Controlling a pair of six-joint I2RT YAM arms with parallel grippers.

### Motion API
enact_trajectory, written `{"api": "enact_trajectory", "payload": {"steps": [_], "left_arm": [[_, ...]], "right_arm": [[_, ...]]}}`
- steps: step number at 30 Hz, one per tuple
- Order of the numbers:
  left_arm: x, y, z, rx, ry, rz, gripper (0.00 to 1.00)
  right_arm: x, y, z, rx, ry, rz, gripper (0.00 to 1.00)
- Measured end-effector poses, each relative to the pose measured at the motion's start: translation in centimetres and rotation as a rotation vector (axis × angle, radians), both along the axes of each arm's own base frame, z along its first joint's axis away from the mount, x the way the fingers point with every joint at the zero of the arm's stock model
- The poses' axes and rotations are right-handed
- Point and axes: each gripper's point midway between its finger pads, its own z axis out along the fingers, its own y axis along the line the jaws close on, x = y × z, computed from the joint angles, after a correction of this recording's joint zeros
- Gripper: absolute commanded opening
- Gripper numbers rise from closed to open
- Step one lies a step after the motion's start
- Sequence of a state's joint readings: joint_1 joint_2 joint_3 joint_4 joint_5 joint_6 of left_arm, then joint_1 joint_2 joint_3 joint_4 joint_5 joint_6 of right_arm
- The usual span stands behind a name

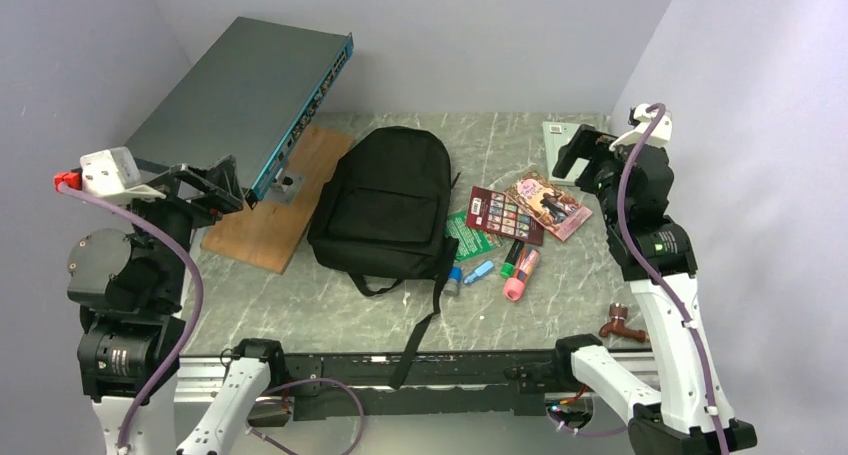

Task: Pack the student bag
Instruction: Adjust the student bag at the center of the board.

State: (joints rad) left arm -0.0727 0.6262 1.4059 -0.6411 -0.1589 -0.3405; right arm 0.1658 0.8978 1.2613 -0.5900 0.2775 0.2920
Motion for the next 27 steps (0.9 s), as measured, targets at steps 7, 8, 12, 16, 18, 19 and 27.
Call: {"api": "enact_trajectory", "payload": {"steps": [7,8,12,16,18,19,27], "left_arm": [[1.3,-1.3,-1.5,-0.007,0.048,-0.067,0.99],[1.6,-1.5,-1.7,-0.006,0.057,-0.078,0.99],[3.2,-2.4,-2.8,-0.001,0.114,-0.119,0.99],[3.9,-2.9,-4.0,0.008,0.150,-0.149,0.99],[3.8,-3.3,-4.9,0.014,0.154,-0.170,0.99],[3.7,-3.6,-5.5,0.020,0.160,-0.187,0.99],[2.7,-7.1,-5.4,0.071,0.121,-0.400,0.99]], "right_arm": [[1.8,2.1,-2.6,0.035,0.075,0.081,1.00],[2.2,2.5,-3.4,0.041,0.096,0.098,1.00],[3.5,4.5,-7.4,0.077,0.194,0.174,1.00],[5.0,6.4,-10.3,0.114,0.271,0.244,1.00],[5.9,7.4,-11.4,0.140,0.288,0.279,1.00],[6.3,7.9,-11.9,0.153,0.296,0.300,1.00],[10.7,13.0,-17.3,0.304,0.385,0.487,1.00]]}}
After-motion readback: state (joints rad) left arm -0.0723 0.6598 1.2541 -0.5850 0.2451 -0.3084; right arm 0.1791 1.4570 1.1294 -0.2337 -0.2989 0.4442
